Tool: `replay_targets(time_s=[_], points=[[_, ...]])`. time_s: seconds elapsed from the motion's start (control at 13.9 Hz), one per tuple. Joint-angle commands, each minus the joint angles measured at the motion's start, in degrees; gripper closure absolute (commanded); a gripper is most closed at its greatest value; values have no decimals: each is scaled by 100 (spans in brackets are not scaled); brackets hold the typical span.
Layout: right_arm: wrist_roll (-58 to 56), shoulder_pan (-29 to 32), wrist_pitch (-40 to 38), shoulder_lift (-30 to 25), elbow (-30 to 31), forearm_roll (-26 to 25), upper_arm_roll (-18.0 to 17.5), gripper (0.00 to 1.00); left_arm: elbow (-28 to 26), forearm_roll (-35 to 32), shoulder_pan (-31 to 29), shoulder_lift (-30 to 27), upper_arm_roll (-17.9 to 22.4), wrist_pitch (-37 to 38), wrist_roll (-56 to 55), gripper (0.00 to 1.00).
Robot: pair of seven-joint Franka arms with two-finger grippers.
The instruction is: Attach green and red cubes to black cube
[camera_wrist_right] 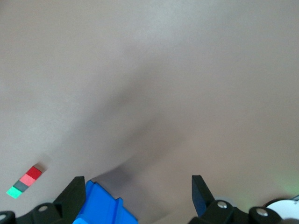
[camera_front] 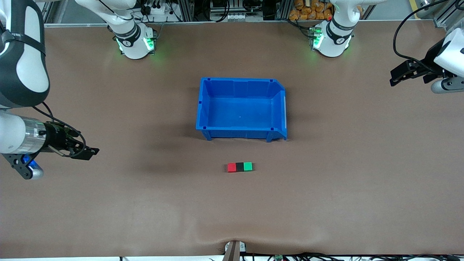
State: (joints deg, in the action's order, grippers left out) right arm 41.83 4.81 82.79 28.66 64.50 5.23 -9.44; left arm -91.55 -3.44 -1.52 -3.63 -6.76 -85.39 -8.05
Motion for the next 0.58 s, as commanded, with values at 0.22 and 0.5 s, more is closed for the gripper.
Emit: replay_targets(time_s=[0.22, 0.5], points=[[-797, -15, -87, -318, 265, -128, 178, 0, -30, 45, -24, -85, -19, 14, 49, 0], [-1386, -32, -183, -563, 264, -250, 284, 0, -21, 45, -33, -85, -19, 14, 49, 0]])
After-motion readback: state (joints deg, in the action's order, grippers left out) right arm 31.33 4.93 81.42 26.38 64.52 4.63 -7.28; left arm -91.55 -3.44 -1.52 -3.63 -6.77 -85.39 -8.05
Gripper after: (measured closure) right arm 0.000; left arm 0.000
